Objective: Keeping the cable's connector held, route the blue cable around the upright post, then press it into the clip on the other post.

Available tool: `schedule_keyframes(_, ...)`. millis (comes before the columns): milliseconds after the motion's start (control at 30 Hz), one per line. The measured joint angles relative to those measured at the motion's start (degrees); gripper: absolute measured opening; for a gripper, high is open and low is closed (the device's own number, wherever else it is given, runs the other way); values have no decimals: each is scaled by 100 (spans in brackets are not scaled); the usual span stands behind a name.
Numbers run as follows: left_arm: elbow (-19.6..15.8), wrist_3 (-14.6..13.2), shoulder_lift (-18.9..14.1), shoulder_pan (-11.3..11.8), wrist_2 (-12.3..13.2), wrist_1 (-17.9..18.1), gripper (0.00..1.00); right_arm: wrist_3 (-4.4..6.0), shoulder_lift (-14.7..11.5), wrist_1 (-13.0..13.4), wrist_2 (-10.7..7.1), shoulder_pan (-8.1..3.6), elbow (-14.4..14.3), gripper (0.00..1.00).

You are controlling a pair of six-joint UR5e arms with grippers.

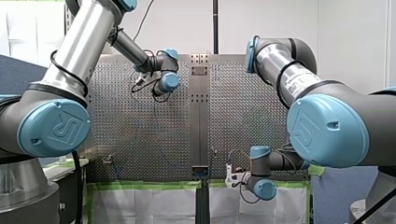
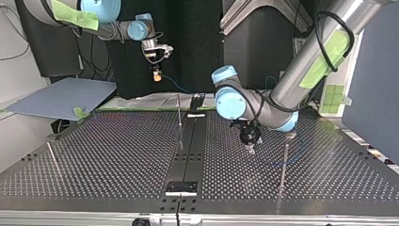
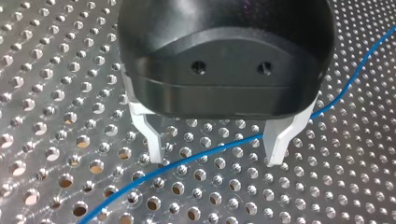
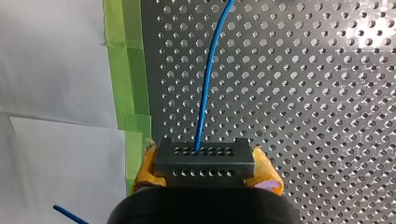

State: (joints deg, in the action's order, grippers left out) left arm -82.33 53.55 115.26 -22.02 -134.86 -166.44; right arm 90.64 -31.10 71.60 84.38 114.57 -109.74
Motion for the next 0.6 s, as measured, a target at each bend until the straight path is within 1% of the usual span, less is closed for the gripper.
schedule_keyframes(167, 0, -98, 4, -7, 0, 54, 99, 0, -2, -4, 0, 0, 0, 0)
schedule_keyframes(333, 0, -128, 42, 8, -2, 90, 99, 0, -1, -5, 0, 0, 0, 0)
schedule_keyframes(600, 0, -154, 369, -4, -3, 158, 99, 0, -1, -5, 0, 1, 1, 0)
